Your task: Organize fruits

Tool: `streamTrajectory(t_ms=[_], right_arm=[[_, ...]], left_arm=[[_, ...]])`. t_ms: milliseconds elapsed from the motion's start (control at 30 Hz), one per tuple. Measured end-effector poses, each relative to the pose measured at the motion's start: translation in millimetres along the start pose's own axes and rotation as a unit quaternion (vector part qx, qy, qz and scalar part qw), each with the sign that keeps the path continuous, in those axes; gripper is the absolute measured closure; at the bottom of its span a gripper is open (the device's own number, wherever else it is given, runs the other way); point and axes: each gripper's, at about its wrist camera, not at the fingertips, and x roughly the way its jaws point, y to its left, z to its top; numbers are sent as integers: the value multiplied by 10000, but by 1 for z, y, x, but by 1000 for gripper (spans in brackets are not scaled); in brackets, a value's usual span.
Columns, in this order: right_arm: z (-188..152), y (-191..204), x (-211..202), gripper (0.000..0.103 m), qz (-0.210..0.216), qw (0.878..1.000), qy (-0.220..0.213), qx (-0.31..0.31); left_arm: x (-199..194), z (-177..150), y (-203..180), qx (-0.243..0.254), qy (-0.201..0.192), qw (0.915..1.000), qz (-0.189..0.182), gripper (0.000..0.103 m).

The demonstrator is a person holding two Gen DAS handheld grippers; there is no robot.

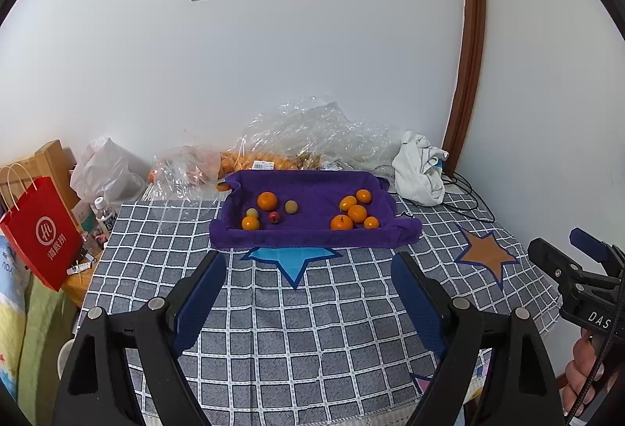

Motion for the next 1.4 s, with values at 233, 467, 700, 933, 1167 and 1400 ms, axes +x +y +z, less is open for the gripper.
streamTrajectory(t_ms=[233, 467, 700, 933, 1167, 1400], right_arm=[[-2, 0, 0, 0, 5, 10000, -3, -13], [-2, 3, -2, 0, 7, 10000, -12, -53], [-2, 6, -3, 0, 11, 10000, -14, -95], [-2, 6, -3, 0, 20, 9999, -17, -111], [-2, 8, -4, 0, 30, 9999, -12, -162], [-2, 8, -3, 0, 34, 9999, -15, -163]], left_arm=[[0, -1, 1, -5, -1, 10000, 18, 17], [0, -1, 2, -25, -1, 10000, 21, 17], [0, -1, 3, -26, 0, 10000, 16, 17], [-1, -1, 5, -26, -3, 10000, 25, 17], [-1, -1, 5, -22, -3, 10000, 23, 17], [-1, -1, 5, -28, -2, 10000, 22, 17]])
